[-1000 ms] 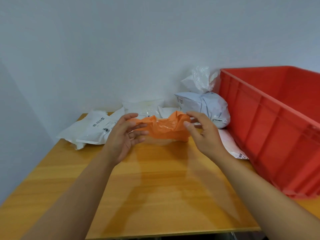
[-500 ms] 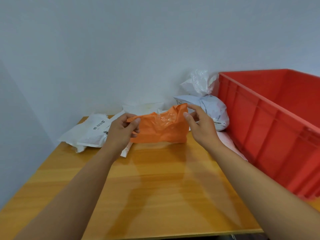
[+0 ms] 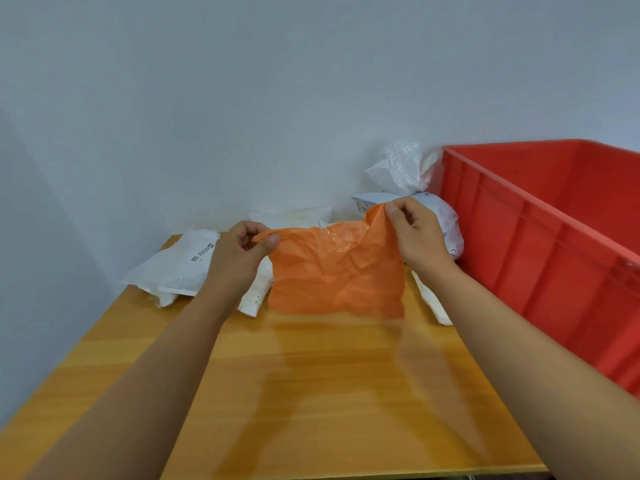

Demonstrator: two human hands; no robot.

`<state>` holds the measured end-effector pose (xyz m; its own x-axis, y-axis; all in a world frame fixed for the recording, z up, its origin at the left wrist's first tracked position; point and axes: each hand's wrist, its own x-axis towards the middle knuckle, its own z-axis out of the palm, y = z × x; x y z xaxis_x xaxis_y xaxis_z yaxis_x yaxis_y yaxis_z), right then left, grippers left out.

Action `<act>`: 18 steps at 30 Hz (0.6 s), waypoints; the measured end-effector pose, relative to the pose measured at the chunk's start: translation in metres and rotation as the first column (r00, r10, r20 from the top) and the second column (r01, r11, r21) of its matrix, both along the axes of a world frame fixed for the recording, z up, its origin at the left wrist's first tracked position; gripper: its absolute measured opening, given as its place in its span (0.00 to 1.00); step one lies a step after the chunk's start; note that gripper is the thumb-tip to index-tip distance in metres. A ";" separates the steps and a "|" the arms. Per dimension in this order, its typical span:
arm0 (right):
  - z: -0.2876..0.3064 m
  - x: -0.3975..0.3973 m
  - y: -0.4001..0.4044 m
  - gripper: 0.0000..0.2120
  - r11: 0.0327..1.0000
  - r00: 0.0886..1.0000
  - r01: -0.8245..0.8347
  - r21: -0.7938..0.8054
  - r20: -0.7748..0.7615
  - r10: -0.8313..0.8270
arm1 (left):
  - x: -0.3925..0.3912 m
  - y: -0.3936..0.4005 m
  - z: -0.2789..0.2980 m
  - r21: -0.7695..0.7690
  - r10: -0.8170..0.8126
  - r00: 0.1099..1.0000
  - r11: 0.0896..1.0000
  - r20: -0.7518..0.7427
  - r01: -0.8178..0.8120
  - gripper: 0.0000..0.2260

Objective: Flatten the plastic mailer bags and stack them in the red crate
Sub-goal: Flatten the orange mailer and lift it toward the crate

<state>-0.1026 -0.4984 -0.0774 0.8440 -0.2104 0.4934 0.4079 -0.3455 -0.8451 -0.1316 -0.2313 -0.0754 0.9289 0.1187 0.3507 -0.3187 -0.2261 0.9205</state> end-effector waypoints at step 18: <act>-0.026 -0.005 -0.010 0.11 0.974 0.984 0.101 0.203 -0.165 -0.067 | 0.008 0.000 -0.011 -0.119 0.110 0.989 0.986 -0.094 -0.121 0.11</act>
<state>-0.1073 -0.5087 -0.1035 0.8819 -0.3683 0.2942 0.2423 -0.1812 -0.9531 -0.1237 -0.2317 -0.0865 0.9327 0.2646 0.2451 -0.2145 -0.1393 0.9667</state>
